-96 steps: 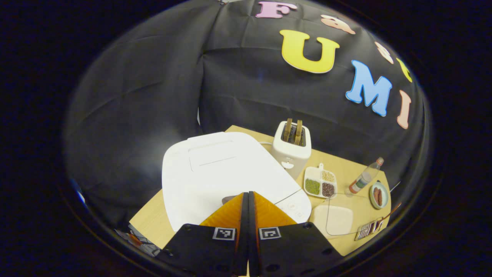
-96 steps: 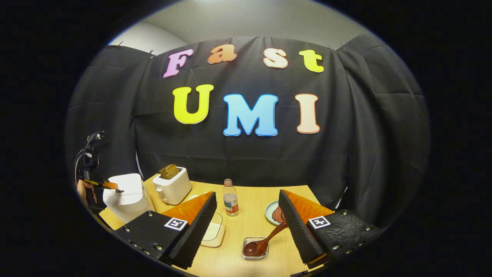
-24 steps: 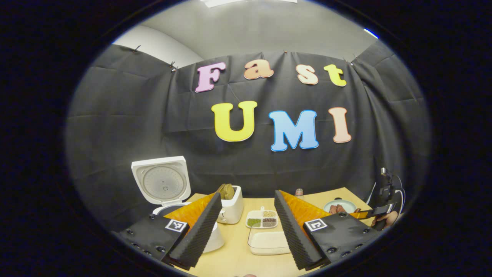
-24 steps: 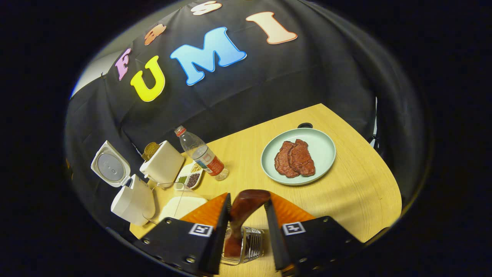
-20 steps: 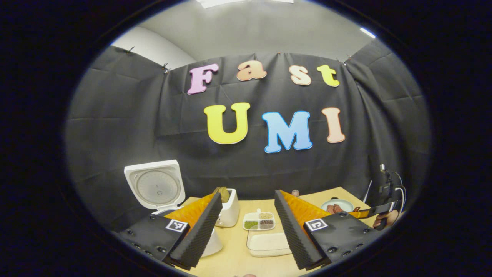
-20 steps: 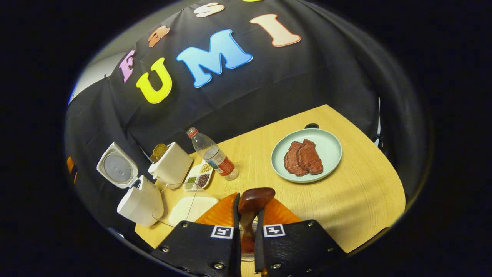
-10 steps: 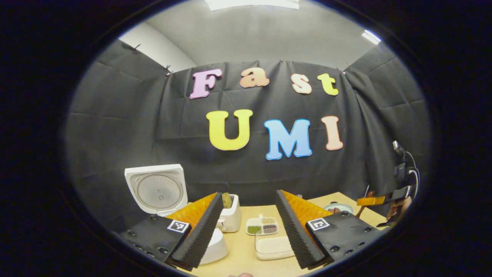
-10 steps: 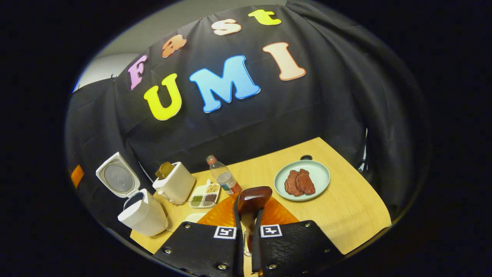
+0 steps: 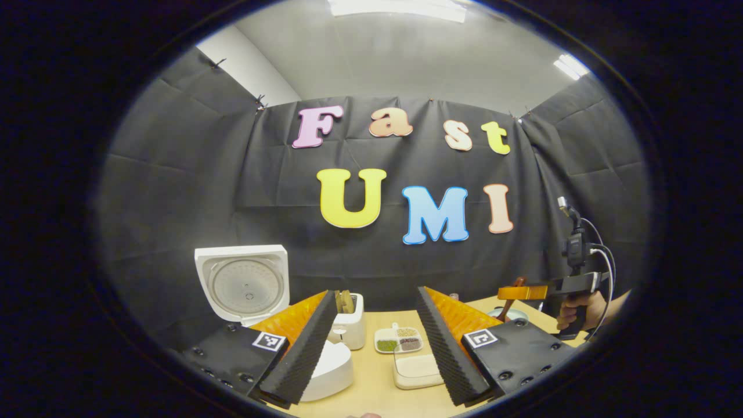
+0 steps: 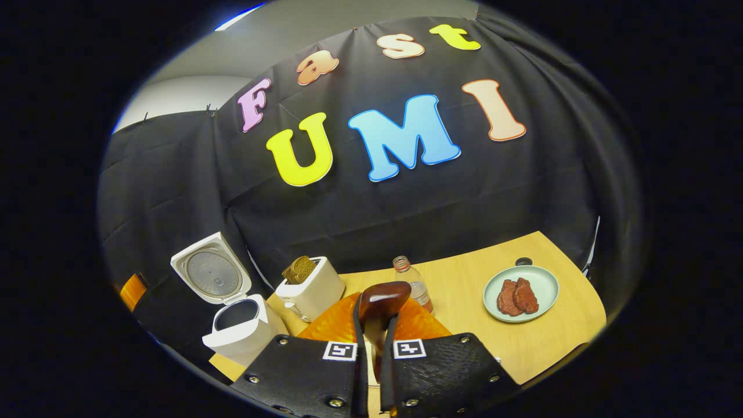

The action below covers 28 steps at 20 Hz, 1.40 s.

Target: Close the left gripper, press the button to open the rice cooker; take a wooden spoon from the chopstick holder with the right hand, scoop a spoonful of rice and pour it into the rice cooker, then put the wooden spoon back into the chopstick holder.

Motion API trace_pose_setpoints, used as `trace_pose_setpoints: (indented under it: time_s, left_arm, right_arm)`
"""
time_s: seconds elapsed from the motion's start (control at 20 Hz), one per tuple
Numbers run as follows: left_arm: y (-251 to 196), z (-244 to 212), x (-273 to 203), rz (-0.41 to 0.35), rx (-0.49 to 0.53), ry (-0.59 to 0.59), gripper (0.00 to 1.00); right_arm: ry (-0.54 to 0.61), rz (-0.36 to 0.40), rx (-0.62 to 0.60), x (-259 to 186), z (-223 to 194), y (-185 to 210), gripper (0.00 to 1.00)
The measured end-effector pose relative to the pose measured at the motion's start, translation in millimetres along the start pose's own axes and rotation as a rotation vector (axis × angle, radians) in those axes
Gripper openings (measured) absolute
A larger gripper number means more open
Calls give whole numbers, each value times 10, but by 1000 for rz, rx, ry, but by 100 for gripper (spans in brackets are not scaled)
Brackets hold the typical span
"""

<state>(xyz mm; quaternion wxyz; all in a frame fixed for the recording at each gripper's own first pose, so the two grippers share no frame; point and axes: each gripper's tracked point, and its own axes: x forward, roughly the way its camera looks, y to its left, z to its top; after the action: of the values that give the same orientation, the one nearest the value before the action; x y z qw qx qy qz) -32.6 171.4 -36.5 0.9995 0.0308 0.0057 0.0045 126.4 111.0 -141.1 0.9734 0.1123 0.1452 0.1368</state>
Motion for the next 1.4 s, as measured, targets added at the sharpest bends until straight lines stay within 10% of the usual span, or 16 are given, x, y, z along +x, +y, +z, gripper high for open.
trace_pose_setpoints:
  time_s: [0.65, 1.4]
  left_arm:
    - [784, -480, -139, 61, -30, 93, 92]
    - [906, -593, 72, 49, -21, 111, 99]
  right_arm:
    - [189, -60, -230, 923, -1276, 291, 9]
    - [123, -10, 663, 790, -946, -201, 8]
